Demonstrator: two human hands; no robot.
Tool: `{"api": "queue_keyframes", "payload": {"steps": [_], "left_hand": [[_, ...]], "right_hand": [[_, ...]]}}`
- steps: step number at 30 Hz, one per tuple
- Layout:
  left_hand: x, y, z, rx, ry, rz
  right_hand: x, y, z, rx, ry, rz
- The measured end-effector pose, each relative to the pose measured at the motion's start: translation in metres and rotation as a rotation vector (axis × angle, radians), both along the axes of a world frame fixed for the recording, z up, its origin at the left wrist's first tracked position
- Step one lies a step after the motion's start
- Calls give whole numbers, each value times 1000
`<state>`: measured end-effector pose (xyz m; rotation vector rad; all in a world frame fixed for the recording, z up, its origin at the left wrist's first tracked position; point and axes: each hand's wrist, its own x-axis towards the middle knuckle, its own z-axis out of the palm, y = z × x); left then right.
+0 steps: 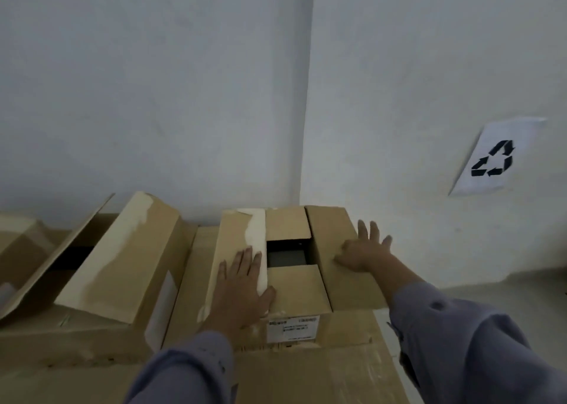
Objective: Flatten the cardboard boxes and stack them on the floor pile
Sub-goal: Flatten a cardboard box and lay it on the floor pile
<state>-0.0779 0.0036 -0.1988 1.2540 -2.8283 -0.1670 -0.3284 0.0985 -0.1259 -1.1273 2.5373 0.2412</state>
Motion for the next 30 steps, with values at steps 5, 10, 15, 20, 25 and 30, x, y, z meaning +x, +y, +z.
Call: {"api": "queue_keyframes", "payload": {"steps": [5,10,15,20,25,30], "left_hand": [[2,1,4,26,-30,13],[13,-7,30,111,51,-63],[43,-38,102,182,253,1],[101,-64,136,380,256,184],[110,-38,80,-3,-140,287],[95,1,15,-56,-124,62]], "right_hand": [[42,-18,-53,-272,-334,-154],[40,-24,-55,-256,-185,-70],[39,-28,-61,-321,-156,-57],[37,-32,-67,-363,-145,-85],[37,-33,-73,-446,-101,-66],[43,-28,-71,-554,-38,35]]}}
